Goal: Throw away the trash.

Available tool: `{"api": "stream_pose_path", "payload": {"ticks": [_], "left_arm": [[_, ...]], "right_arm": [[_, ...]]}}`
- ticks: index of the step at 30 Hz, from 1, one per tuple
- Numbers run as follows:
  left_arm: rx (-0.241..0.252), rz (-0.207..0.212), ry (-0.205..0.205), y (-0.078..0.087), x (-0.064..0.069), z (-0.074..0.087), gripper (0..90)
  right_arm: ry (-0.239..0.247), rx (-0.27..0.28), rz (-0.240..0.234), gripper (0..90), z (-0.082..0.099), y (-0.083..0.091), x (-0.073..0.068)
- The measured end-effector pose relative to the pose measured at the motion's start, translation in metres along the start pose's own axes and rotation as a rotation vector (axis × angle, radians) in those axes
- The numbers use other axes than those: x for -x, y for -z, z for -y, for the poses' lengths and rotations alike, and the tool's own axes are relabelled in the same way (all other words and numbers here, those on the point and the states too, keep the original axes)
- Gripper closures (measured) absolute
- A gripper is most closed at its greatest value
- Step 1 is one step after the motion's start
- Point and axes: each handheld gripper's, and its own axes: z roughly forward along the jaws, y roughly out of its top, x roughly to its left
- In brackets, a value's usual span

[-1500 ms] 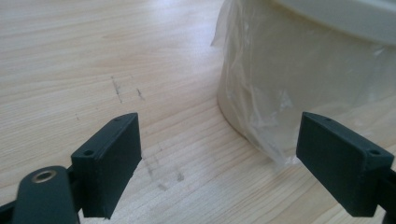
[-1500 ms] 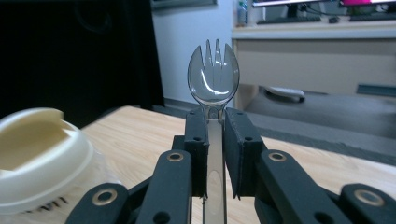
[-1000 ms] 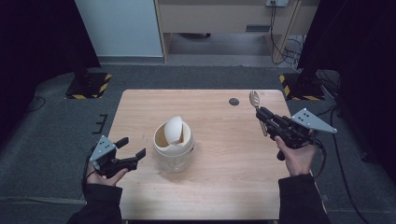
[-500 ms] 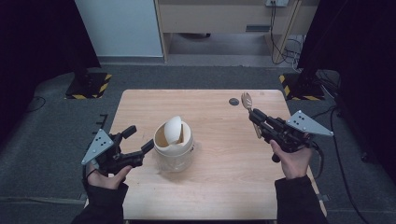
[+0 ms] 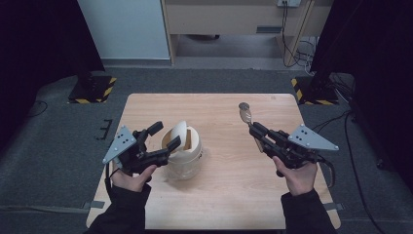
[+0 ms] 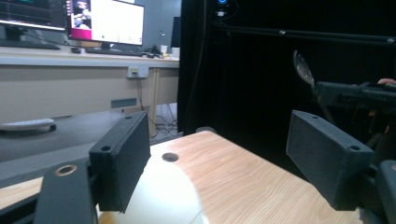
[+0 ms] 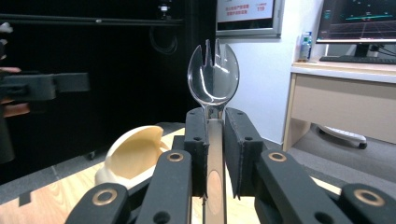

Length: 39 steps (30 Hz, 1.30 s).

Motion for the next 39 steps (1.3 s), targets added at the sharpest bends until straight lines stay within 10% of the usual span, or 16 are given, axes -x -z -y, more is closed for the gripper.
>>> {"api": "stream_pose_path", "payload": {"ticks": [39], "left_arm": [[0.02, 0.134, 0.133, -0.086, 0.055, 0.003, 46.7]], "right_arm": [[0.019, -0.028, -0.115, 79.9, 0.02, -0.017, -0.027]]}}
